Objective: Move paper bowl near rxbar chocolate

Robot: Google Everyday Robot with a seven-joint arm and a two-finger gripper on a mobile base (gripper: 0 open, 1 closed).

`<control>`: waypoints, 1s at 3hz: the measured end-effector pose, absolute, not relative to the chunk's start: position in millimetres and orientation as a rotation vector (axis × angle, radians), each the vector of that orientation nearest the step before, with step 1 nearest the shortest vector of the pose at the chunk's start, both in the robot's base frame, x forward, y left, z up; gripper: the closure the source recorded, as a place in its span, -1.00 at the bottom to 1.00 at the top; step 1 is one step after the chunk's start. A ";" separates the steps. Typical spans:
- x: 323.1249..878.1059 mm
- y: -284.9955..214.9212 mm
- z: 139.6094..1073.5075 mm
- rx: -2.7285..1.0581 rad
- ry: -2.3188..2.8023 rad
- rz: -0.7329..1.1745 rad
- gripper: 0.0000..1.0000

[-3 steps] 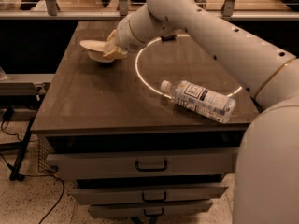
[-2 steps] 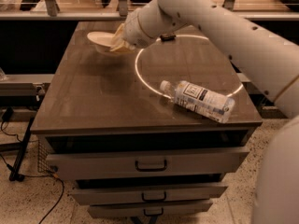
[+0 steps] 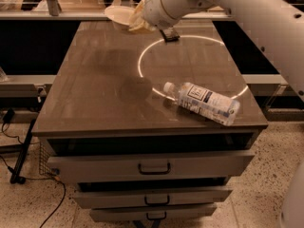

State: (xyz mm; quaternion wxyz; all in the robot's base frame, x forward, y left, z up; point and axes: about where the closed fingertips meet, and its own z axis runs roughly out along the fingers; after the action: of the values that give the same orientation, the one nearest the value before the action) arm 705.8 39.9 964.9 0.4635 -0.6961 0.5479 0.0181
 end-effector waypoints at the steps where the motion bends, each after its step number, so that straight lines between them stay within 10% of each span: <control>1: 722.6 -26.5 981.1 -1.728 1.387 -0.106 1.00; 3: 755.2 -155.7 971.5 -1.747 1.527 -0.301 1.00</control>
Offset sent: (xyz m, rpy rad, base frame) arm 0.0408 -0.2066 0.0422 -0.2725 -0.1186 -0.2143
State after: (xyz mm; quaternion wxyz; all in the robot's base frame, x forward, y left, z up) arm 755.2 -155.7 971.5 0.3905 -0.6875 0.6008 -0.1183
